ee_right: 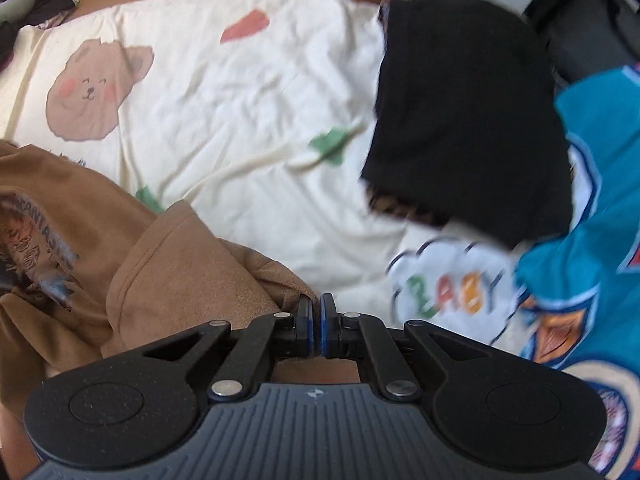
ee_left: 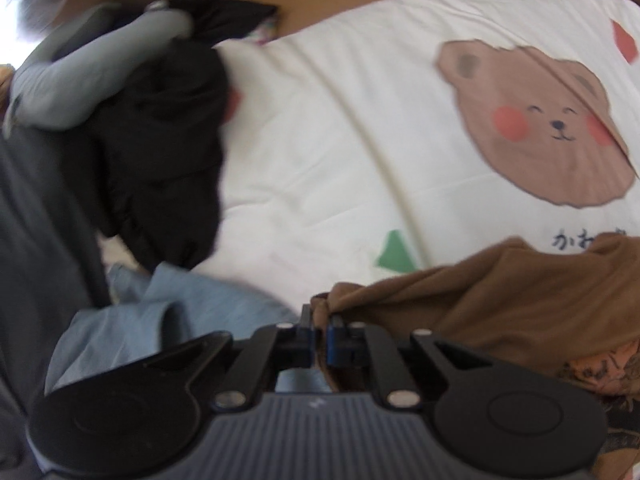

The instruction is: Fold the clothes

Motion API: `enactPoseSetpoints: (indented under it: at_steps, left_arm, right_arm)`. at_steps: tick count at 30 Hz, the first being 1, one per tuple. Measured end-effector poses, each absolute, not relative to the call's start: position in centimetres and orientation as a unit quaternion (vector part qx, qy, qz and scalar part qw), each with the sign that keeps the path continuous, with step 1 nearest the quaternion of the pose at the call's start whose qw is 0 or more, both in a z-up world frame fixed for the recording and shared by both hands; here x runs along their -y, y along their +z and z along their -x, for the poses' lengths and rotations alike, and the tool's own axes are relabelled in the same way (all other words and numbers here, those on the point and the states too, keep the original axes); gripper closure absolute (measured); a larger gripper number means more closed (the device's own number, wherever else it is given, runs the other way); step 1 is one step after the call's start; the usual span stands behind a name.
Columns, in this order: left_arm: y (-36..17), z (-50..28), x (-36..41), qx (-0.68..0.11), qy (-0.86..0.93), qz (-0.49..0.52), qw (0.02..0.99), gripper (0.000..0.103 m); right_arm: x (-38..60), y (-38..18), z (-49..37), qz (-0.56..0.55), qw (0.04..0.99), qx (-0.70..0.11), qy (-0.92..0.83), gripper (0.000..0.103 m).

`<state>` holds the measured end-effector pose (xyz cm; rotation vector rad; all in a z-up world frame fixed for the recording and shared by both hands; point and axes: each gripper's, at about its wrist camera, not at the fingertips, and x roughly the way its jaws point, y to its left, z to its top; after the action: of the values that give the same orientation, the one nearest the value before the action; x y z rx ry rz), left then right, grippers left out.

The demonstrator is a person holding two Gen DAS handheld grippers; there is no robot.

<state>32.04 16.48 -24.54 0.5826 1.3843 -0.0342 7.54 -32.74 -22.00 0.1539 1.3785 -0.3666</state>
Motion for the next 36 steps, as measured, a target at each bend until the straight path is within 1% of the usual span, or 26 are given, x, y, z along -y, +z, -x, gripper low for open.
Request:
enactPoseSetpoints:
  at_steps: [6,11,20,24,28,29,31,33,34,35,36]
  left_arm:
    - [-23.4,-31.7,-19.9,-0.618,0.031,-0.279,0.734,0.098]
    - [-21.6,-31.9,-22.9,-0.608,0.069,-0.245,0.752,0.098]
    - [-21.7,-30.4,-24.9,-0.617,0.076,-0.241,0.746,0.098]
    - [-23.4,-28.9,-26.1,-0.623,0.086,-0.199,0.752,0.098]
    - [-27.0,-26.8,-26.2,-0.656,0.078,-0.19,0.727,0.097]
    - [-27.5,-26.5,-26.0,-0.659,0.075,-0.198,0.722,0.094]
    - [-27.9,-26.2,-25.7,-0.656,0.075,-0.208,0.721,0.09]
    - [-27.2,-26.3,-26.0,-0.639,0.09,-0.184,0.742,0.077]
    - [-26.8,-26.4,-26.1,-0.629,0.096,-0.169,0.753,0.064]
    - [-26.2,-26.6,-26.2,-0.617,0.097,-0.146,0.767,0.057]
    - [-25.7,-26.9,-26.2,-0.606,0.096,-0.127,0.779,0.056]
  right_arm:
    - [33.9,-19.8,-8.4,-0.023,0.766,-0.615,-0.187,0.103]
    - [34.6,-17.8,-9.5,0.002,0.777,-0.598,-0.196,0.103]
    - [35.4,-15.2,-12.5,0.054,0.78,-0.602,-0.164,0.103]
    - [36.5,-17.2,-11.9,0.063,0.769,-0.616,-0.161,0.103]
    - [37.5,-20.7,-10.8,0.033,0.761,-0.632,-0.142,0.103]
    - [37.7,-21.4,-10.8,0.021,0.761,-0.633,-0.14,0.103]
    - [37.9,-22.7,-11.0,-0.008,0.763,-0.632,-0.139,0.103]
    - [38.1,-23.3,-11.5,-0.032,0.77,-0.623,-0.135,0.103]
    - [38.2,-23.5,-11.7,-0.046,0.775,-0.615,-0.137,0.103]
    - [38.2,-23.6,-12.0,-0.06,0.78,-0.607,-0.139,0.102]
    - [38.3,-23.8,-12.3,-0.073,0.787,-0.597,-0.139,0.102]
